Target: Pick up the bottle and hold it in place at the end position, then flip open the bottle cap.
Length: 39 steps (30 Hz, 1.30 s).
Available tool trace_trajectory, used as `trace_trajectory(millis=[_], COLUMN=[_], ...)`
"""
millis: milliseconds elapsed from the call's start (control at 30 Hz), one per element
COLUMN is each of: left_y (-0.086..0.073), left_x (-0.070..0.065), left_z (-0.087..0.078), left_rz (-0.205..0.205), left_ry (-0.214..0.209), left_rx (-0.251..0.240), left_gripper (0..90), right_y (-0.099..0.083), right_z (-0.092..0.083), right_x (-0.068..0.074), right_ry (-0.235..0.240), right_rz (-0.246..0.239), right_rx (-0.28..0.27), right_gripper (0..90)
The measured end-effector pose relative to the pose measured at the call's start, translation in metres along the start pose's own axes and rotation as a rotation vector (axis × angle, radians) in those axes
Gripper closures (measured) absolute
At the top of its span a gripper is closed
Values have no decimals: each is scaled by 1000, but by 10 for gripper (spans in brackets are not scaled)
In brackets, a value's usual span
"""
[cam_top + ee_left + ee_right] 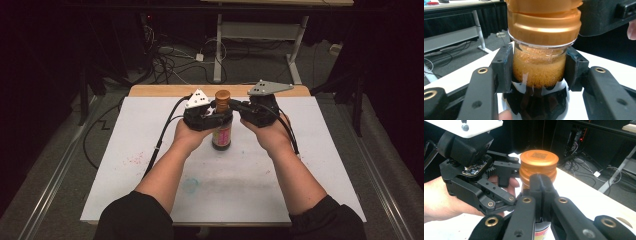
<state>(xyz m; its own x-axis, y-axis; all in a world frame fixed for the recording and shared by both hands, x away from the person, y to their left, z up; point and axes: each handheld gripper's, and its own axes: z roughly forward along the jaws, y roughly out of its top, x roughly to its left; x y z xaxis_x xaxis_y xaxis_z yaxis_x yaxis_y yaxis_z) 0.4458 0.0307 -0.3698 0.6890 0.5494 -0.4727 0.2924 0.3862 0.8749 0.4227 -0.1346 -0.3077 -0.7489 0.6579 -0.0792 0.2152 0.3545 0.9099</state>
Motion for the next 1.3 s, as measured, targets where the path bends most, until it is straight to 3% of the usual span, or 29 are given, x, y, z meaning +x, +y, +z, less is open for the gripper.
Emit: trace_trajectory(millis=[1300], left_y=[-1], left_x=[1], left_z=[-3], left_rz=[-5], left_ry=[-5], left_rx=[-14], left_gripper=[467], right_y=[11], right_z=[1], right_x=[4], right_ry=[-7], right_rz=[-3], right_rx=[-27], right_gripper=[900])
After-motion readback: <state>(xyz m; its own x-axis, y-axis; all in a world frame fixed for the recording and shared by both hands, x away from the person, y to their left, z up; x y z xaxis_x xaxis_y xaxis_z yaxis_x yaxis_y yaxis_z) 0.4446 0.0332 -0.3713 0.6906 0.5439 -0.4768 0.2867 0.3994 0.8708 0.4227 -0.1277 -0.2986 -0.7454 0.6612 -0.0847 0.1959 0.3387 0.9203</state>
